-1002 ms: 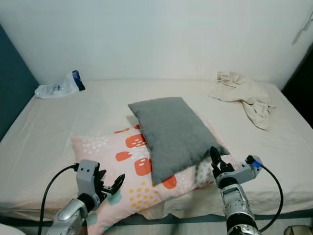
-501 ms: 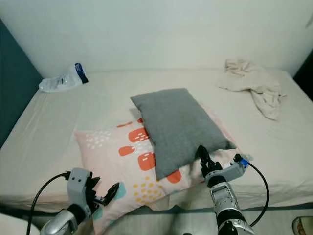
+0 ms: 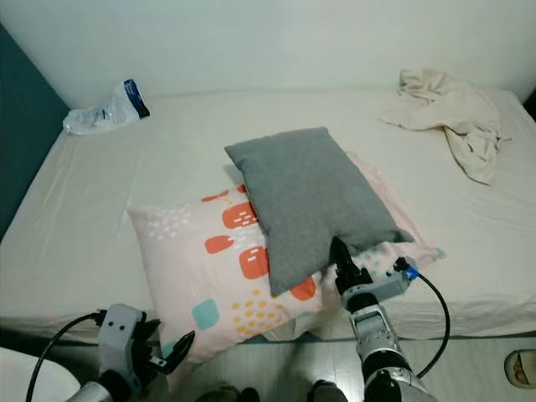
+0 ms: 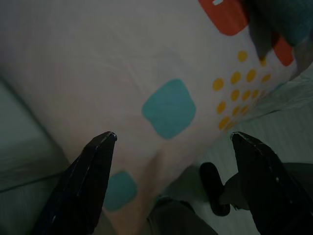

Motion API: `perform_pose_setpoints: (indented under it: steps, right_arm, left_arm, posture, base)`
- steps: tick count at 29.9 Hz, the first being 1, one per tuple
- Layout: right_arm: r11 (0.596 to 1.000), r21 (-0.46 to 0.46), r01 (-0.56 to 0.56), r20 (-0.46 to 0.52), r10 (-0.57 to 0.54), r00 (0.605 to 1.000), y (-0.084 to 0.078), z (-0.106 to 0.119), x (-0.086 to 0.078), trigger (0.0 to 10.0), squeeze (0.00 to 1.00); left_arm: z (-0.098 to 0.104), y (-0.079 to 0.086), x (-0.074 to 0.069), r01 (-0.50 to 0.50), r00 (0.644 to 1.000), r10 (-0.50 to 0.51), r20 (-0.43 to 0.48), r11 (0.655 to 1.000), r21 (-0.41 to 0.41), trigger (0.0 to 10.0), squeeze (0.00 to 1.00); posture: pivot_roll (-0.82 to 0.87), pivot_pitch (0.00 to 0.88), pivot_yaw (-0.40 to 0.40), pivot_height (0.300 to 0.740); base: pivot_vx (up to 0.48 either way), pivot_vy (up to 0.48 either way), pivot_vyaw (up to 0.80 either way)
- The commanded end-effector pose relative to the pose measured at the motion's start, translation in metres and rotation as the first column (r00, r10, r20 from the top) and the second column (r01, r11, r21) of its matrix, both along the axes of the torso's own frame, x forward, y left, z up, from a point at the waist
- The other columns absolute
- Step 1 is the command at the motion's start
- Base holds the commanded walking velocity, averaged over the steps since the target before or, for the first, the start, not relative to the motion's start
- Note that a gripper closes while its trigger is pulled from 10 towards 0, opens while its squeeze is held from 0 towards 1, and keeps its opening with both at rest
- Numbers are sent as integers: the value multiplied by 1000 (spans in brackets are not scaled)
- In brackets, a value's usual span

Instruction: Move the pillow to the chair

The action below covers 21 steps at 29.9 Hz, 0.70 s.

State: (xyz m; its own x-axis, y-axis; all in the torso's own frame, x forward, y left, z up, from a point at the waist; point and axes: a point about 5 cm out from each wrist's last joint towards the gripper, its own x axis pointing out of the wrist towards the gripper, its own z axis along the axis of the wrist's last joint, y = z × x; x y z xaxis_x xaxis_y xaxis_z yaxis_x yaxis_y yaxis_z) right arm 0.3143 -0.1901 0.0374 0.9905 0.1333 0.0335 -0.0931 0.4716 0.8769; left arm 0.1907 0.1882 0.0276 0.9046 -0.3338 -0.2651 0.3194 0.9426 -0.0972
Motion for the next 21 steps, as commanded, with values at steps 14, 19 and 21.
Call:
perform_pose_setpoints:
  steps: [14,19,21]
  right_arm:
    - [997,59,-46,-2,46,999,7,-1,1,0,0]
    - [994,96,-53,58,47,997,6,9,8,0,0]
    - [992,108,-63,97,53,994,5,15,11,0,0]
  left_arm:
    - [-3,0,-15,-15,998,15,-66,1000,0,10000,0]
    - [-2,0,-15,-20,998,20,-67,1000,-2,10000,0]
    - [-2,-1,-14,-23,998,23,-66,1000,-4,10000,0]
  posture:
    - [144,311,78,740]
    - [141,309,75,740]
    - [144,309,74,740]
  base:
    - [0,0,0]
    - [0,0,0]
    - [0,0,0]
